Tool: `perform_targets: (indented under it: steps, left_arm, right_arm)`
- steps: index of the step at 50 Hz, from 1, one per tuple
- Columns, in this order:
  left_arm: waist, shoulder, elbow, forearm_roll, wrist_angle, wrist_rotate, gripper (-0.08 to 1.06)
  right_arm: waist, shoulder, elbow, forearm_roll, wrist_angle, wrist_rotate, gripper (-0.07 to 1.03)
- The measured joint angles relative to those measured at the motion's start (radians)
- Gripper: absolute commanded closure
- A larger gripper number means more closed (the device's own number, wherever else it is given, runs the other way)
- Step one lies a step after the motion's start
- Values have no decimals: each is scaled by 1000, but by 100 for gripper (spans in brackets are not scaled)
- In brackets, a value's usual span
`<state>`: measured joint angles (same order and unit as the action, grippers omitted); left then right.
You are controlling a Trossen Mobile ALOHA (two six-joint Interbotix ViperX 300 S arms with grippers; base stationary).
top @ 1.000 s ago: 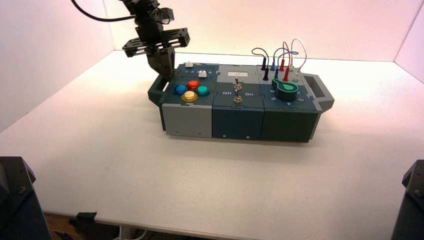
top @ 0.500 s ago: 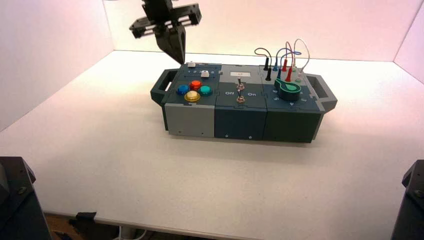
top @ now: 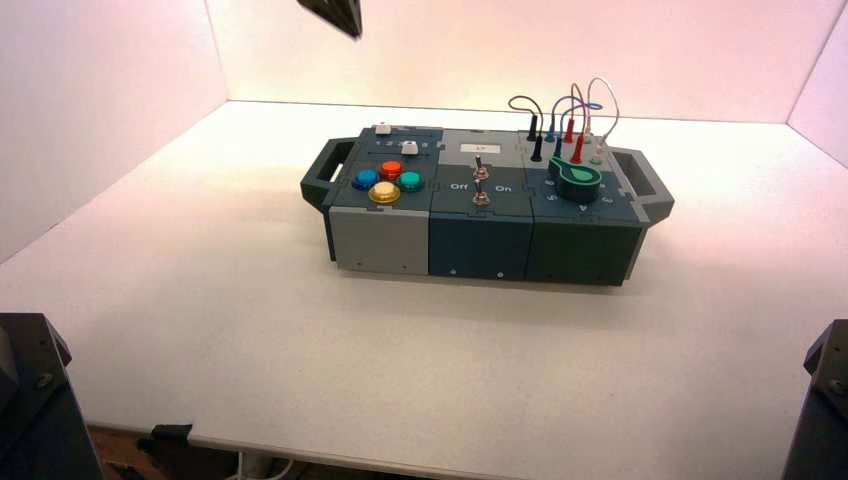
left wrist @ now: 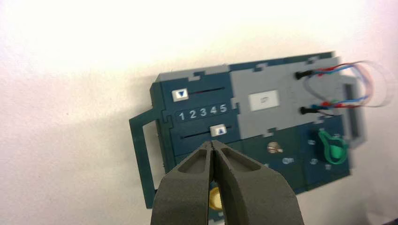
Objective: Push the green button with the right gripper.
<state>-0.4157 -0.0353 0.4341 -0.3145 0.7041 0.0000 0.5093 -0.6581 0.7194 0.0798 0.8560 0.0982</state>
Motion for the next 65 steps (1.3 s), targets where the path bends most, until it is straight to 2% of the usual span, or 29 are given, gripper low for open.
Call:
perform_targets:
  steps: [17, 27, 39, 52, 65]
  left_arm:
    - [2, -233, 123, 0, 0, 3, 101]
    - [5, -364, 196, 2, 12, 18, 101]
    - [23, -497, 276, 5, 46, 25, 101]
    - [57, -641, 330, 6, 80, 26, 101]
    - [67, -701, 362, 6, 103, 26, 101]
  right_arm:
    - [95, 173, -58, 2, -52, -2, 99]
    - [150, 293, -87, 2, -81, 0, 99]
    - [172, 416, -120, 17, -118, 0, 99]
    - [195, 548, -140, 32, -161, 0, 99]
    - [233, 672, -193, 35, -186, -2, 99]
